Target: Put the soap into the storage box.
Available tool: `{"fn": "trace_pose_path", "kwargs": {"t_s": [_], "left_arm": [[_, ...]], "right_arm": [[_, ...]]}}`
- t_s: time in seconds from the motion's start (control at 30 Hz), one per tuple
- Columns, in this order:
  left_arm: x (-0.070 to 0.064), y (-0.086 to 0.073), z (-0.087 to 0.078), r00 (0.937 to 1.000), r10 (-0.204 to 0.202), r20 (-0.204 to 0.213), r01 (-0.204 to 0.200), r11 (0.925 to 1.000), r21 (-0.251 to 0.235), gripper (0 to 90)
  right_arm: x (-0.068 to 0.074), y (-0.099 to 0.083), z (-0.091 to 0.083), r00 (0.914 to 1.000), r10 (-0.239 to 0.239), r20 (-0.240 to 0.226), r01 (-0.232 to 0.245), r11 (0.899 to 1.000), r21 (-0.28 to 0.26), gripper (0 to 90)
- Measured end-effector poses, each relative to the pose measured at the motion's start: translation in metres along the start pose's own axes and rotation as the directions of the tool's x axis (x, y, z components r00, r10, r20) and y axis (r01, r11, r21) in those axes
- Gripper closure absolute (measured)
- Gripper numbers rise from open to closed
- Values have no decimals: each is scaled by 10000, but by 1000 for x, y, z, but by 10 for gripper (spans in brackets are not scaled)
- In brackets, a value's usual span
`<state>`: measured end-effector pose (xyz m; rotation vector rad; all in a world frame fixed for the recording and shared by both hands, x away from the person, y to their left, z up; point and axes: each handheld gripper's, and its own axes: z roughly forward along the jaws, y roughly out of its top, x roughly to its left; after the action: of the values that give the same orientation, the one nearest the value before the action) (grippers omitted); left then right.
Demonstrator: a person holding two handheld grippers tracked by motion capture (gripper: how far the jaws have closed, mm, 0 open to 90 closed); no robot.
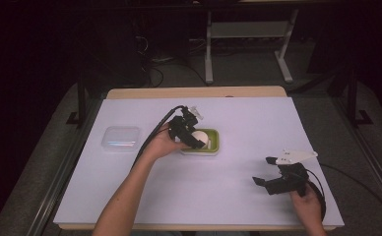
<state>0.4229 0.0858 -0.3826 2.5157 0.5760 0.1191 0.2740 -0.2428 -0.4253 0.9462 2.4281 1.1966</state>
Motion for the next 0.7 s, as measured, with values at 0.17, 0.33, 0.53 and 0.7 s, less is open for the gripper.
{"fn": "trace_pose_path", "kwargs": {"t_s": [0.17, 0.33, 0.53, 0.7], "left_arm": [[-1, -7, -6, 9997, -243, -19, 243, 9996, -143, 235], [-5, -13, -12, 9996, -280, 88, 282, 9994, -214, 234], [-11, -23, -18, 9996, -260, 145, 264, 9993, -275, 234], [-13, -29, -23, 9989, -387, 263, 399, 9982, -445, 234]], "right_arm": [[2, 1, -1, 10000, -27, 16, 27, 10000, 33, 132], [0, -2, -2, 10000, 75, 43, -75, 10000, -14, 132], [-1, -2, -3, 9999, 73, 111, -73, 10000, -21, 132], [1, -2, -2, 9998, 153, 104, -153, 9999, 51, 131]]}}
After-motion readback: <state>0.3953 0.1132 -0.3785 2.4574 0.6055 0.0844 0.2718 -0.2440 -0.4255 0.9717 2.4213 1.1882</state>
